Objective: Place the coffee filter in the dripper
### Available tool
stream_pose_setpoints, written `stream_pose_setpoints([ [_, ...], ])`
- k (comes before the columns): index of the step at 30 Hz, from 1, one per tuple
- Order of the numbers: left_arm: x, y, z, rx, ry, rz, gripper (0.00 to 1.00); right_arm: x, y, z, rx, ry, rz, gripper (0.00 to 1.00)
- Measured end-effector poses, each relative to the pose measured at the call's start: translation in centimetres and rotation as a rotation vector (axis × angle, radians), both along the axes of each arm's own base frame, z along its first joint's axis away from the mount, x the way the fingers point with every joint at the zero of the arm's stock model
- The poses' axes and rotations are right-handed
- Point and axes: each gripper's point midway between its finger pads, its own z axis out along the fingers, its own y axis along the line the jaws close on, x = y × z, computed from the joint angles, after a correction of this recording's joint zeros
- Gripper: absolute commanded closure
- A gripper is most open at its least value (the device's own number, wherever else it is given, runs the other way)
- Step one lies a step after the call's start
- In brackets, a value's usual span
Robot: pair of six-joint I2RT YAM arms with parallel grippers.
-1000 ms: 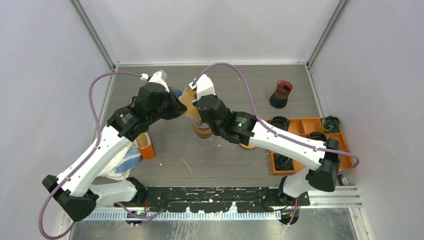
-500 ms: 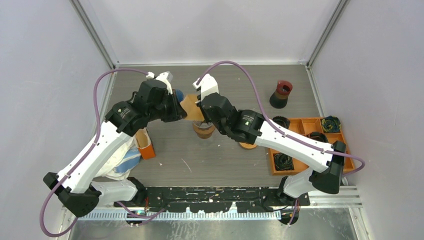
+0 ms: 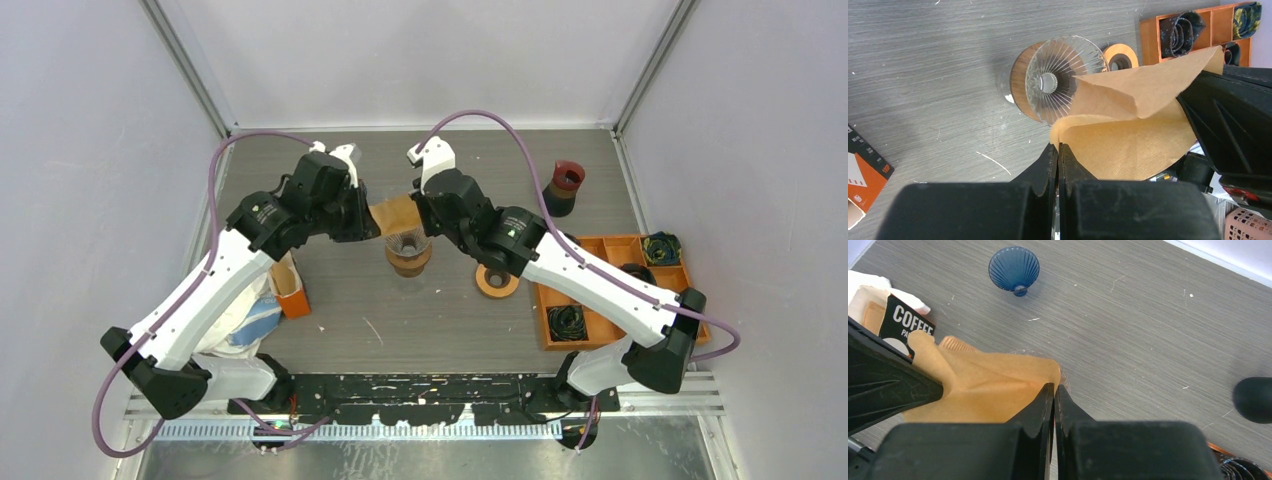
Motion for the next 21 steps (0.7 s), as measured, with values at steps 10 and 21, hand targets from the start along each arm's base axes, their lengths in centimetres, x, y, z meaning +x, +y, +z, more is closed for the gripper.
stream_pose_setpoints([
  [10,1.1,-1.2,-2.1,0.042,0.056,-0.023,0.95,0.0,0.0,-0.6,0.009,0.036,0.030,0.89],
  [21,1.6,-1.1,-2.5,0.064,0.052,-0.015,0.97,0.8,-0.7,-3.8,-0.037,0.098,0.021,0.90],
])
